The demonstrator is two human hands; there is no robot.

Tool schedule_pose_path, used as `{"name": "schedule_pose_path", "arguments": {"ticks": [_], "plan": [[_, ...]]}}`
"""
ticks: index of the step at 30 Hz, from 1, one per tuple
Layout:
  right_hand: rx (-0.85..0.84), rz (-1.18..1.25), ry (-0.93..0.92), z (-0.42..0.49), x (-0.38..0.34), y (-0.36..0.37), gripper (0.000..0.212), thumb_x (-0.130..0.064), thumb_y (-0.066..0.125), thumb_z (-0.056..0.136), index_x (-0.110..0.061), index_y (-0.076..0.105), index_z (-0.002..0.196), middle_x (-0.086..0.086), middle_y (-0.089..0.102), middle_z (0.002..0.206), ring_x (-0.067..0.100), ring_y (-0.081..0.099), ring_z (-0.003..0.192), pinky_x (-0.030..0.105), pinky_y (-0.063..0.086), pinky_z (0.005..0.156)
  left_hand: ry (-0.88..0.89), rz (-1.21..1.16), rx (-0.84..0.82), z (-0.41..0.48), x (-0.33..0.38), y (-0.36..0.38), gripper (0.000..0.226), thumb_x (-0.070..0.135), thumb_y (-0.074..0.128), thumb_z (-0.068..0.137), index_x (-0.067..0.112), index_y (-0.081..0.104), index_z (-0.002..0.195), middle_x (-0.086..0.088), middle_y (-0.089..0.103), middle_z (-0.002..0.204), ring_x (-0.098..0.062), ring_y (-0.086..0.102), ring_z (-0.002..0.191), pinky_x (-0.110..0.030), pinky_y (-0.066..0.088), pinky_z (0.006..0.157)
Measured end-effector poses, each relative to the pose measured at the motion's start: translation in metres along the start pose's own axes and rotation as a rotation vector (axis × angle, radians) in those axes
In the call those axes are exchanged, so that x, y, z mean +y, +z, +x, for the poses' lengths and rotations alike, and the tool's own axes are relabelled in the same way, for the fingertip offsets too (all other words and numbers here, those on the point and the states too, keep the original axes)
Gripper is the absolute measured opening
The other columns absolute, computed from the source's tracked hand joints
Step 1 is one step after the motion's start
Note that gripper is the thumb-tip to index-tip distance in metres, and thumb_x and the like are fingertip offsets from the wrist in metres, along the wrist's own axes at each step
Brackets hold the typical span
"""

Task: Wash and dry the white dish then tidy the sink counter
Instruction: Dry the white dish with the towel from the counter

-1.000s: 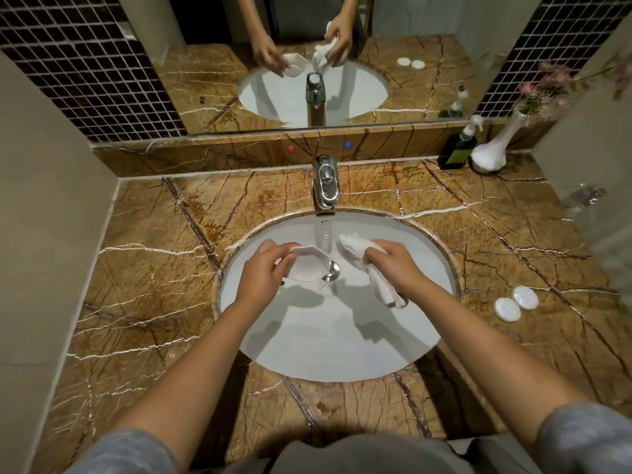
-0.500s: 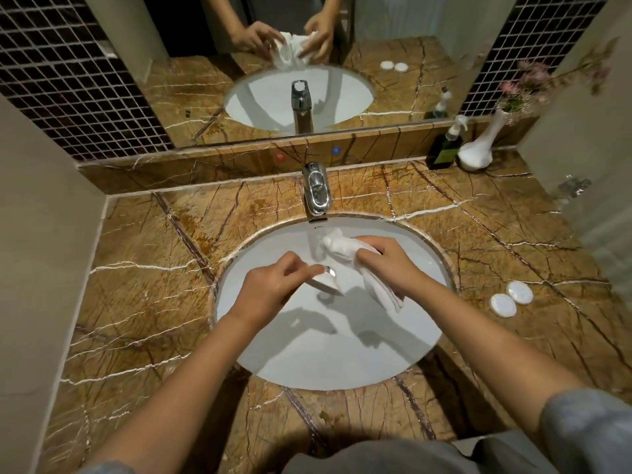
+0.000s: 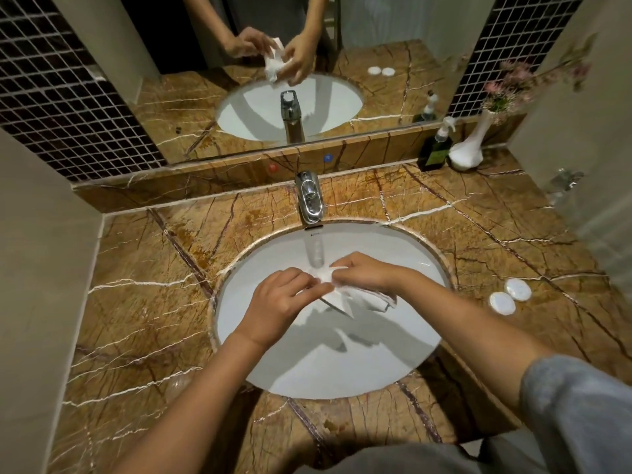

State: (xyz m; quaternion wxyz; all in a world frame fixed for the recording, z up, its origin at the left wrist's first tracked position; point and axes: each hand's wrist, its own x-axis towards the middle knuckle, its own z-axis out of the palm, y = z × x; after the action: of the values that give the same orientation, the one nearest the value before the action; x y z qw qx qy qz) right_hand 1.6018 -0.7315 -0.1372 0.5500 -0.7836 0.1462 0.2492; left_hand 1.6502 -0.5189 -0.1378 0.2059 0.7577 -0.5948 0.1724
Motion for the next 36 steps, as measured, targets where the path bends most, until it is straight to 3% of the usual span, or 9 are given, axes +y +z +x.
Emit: {"name": "schedule_pose_path", "arguments": {"ticks": [6, 10, 15, 18, 20, 23, 26, 31, 36], "plan": [[0.319, 0.122, -0.144, -0.018, 0.006, -0.006, 0.016, -0.022, 0.053, 0.071, -0.013, 0.066, 0.075, 0.002, 0.057, 0.078, 0.013, 0.052, 0.069, 0.027, 0.039, 0.067, -0.146, -0.021, -0.013, -0.008, -0.012, 0.005, 0.034, 0.002, 0.073, 0.082, 0.021, 0.073, 0.11, -0.002, 0.073, 0.088, -0.025, 0.068, 0.076, -0.032, 0.051, 0.05], [0.251, 0.008, -0.273, -0.029, -0.004, 0.007, 0.03, -0.017, 0.06, 0.079, -0.038, 0.07, 0.097, 0.001, 0.06, 0.095, -0.007, 0.056, 0.077, 0.005, 0.04, 0.067, -0.266, -0.127, -0.011, -0.011, -0.014, 0.01, 0.011, 0.011, 0.072, 0.082, 0.012, 0.075, 0.093, -0.005, 0.074, 0.083, -0.027, 0.07, 0.074, -0.036, 0.057, 0.055], [0.275, -0.077, -0.304, -0.036, 0.01, 0.02, 0.032, -0.024, 0.062, 0.079, -0.036, 0.071, 0.107, -0.001, 0.057, 0.098, 0.006, 0.059, 0.09, 0.021, 0.045, 0.081, -0.409, -0.202, -0.013, -0.022, -0.014, 0.012, 0.01, 0.014, 0.074, 0.082, 0.01, 0.075, 0.091, -0.004, 0.075, 0.081, -0.023, 0.07, 0.071, -0.03, 0.057, 0.062], [0.286, -0.2, -0.262, -0.036, 0.02, 0.018, 0.029, -0.025, 0.064, 0.081, -0.037, 0.071, 0.107, -0.004, 0.057, 0.094, 0.005, 0.058, 0.087, 0.025, 0.044, 0.076, -0.674, -0.286, 0.013, -0.038, -0.015, 0.01, 0.012, 0.022, 0.072, 0.085, 0.015, 0.076, 0.094, 0.003, 0.075, 0.086, -0.013, 0.069, 0.074, -0.023, 0.055, 0.067], [0.281, -0.272, -0.223, -0.033, 0.024, 0.019, 0.028, -0.028, 0.062, 0.082, -0.038, 0.072, 0.106, -0.002, 0.056, 0.091, 0.008, 0.057, 0.084, 0.027, 0.042, 0.072, -0.94, -0.355, 0.109, -0.051, -0.02, 0.007, 0.016, 0.03, 0.072, 0.084, 0.017, 0.076, 0.093, 0.009, 0.074, 0.081, -0.005, 0.067, 0.07, -0.016, 0.052, 0.065], [0.308, -0.311, -0.172, -0.024, 0.022, 0.038, 0.024, -0.031, 0.057, 0.082, -0.026, 0.074, 0.099, 0.007, 0.06, 0.087, 0.019, 0.055, 0.089, 0.034, 0.043, 0.073, -1.344, -0.521, 0.266, -0.066, -0.03, -0.002, 0.021, 0.024, 0.077, 0.08, 0.01, 0.076, 0.097, 0.0, 0.073, 0.072, -0.012, 0.068, 0.063, -0.028, 0.059, 0.066], [0.329, -0.286, -0.153, -0.004, 0.009, 0.074, 0.028, -0.031, 0.057, 0.081, -0.025, 0.072, 0.105, 0.007, 0.065, 0.094, 0.018, 0.053, 0.091, 0.033, 0.042, 0.072, -1.592, -0.636, 0.455, -0.08, -0.036, -0.014, 0.029, 0.018, 0.08, 0.077, 0.004, 0.073, 0.102, -0.004, 0.071, 0.071, -0.006, 0.066, 0.052, -0.018, 0.057, 0.056], [0.286, -0.229, -0.183, 0.033, -0.028, 0.153, 0.027, -0.027, 0.061, 0.081, -0.017, 0.072, 0.104, 0.012, 0.071, 0.103, 0.026, 0.062, 0.096, 0.035, 0.051, 0.08, -1.766, -0.781, 0.732, -0.114, -0.042, -0.044, 0.026, 0.009, 0.077, 0.079, -0.002, 0.07, 0.101, -0.015, 0.071, 0.087, -0.009, 0.068, 0.053, -0.018, 0.057, 0.051], [0.225, -0.243, -0.202, 0.062, -0.073, 0.247, 0.047, -0.042, 0.061, 0.086, -0.024, 0.06, 0.129, 0.014, 0.058, 0.124, 0.031, 0.06, 0.11, 0.038, 0.05, 0.095, -1.846, -0.718, 0.877, -0.169, -0.051, -0.085, 0.029, 0.011, 0.079, 0.077, 0.0, 0.07, 0.102, -0.011, 0.071, 0.088, -0.01, 0.07, 0.061, -0.013, 0.054, 0.05]]}}
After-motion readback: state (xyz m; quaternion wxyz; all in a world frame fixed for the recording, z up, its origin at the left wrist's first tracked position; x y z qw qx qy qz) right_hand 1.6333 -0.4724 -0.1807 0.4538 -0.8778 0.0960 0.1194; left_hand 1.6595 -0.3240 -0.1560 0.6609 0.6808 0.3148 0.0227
